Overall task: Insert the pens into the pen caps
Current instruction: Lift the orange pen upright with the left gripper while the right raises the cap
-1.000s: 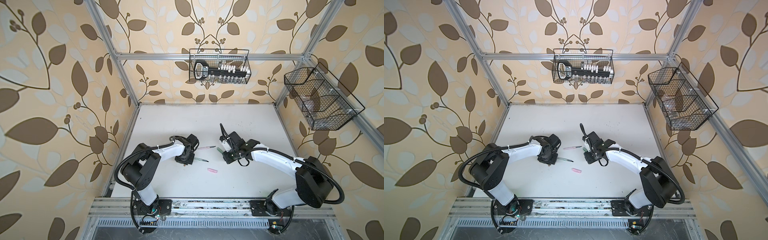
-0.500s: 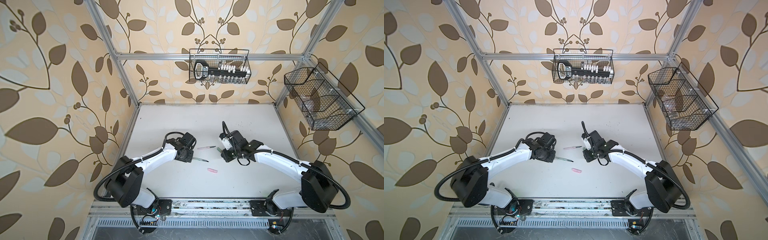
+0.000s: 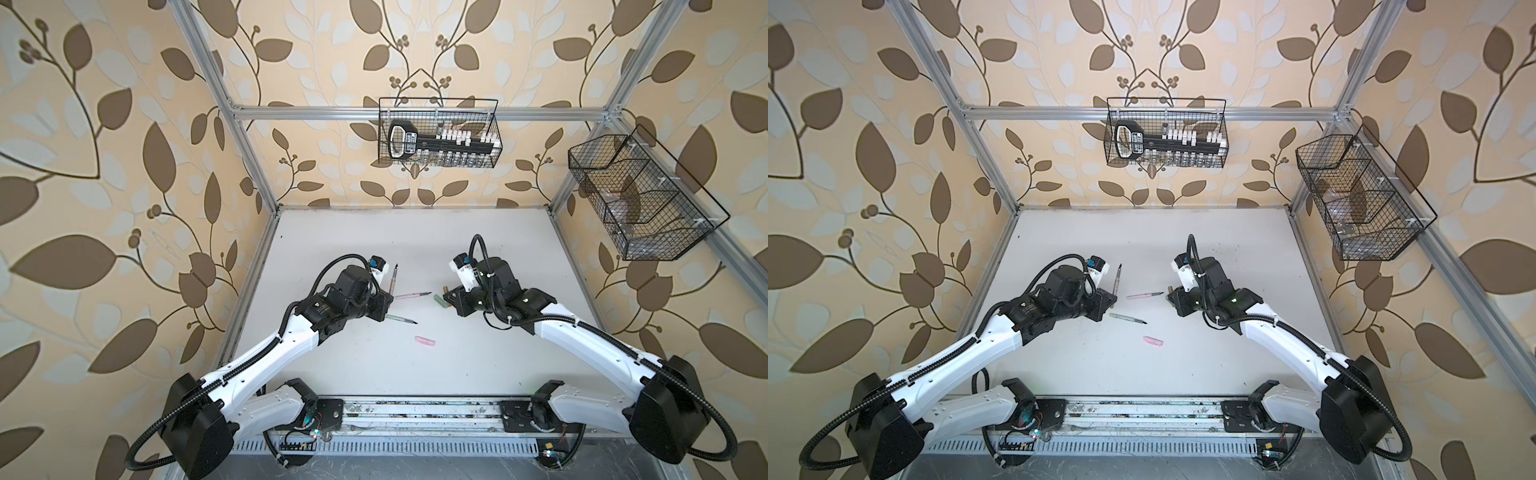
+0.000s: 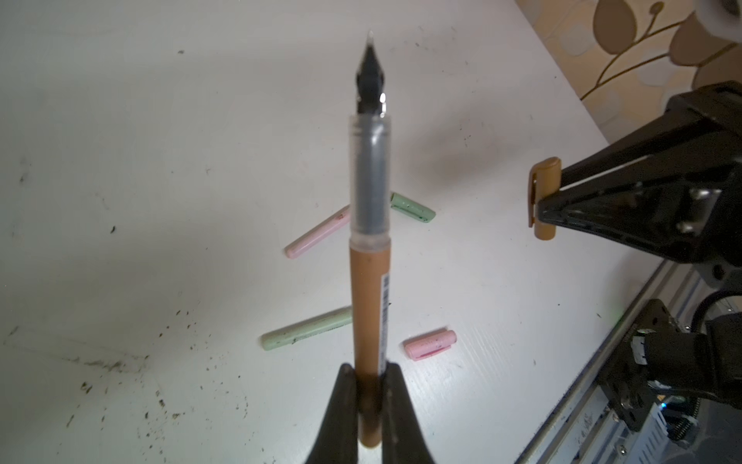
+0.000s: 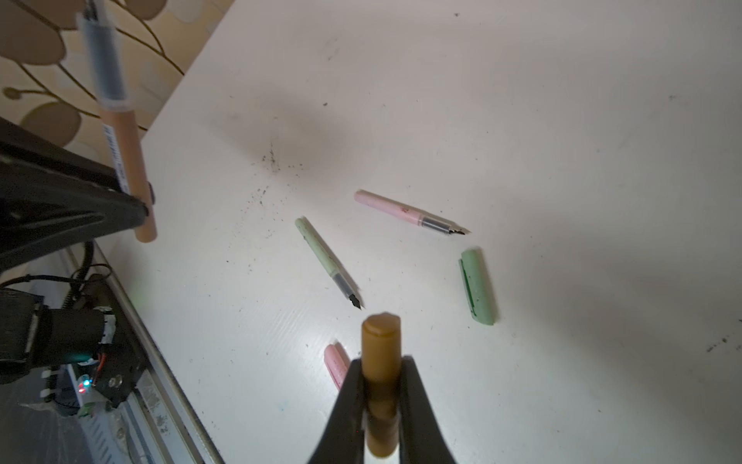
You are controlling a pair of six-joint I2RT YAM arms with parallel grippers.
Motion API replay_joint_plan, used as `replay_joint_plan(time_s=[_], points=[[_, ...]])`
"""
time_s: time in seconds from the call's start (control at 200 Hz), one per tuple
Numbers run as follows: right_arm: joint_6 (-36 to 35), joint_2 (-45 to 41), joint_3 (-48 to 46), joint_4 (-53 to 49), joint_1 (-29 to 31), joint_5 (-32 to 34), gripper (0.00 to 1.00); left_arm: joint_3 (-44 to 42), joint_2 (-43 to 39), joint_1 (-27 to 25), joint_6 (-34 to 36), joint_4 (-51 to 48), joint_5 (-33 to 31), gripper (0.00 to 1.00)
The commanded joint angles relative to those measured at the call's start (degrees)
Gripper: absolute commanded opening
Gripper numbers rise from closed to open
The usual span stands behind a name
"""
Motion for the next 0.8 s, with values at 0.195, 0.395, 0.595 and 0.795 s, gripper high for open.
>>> replay_joint_plan(time_s=[0.195, 0.395, 0.595, 0.795], points=[[5.66, -7.31, -4.65, 15.34, -2.65, -6.29, 0.11, 0.27, -0.43, -1.14, 5.54, 6.89, 7.83, 0.00], [8.64, -7.38, -4.54, 21.50, -3.39, -9.62, 0.11, 1.18, -0.91, -1.43, 7.16, 8.08, 10.89, 0.00], [11.42, -8.67, -3.58, 25.90, -3.93, -10.59, 0.11, 2.16, -1.99, -2.00, 8.36, 8.89, 12.38, 0.00], [12.87, -8.80, -1.81, 27.58, -3.89, -10.96, 0.10, 2.60, -2.70, -2.25, 8.33, 10.75, 14.10, 0.00]])
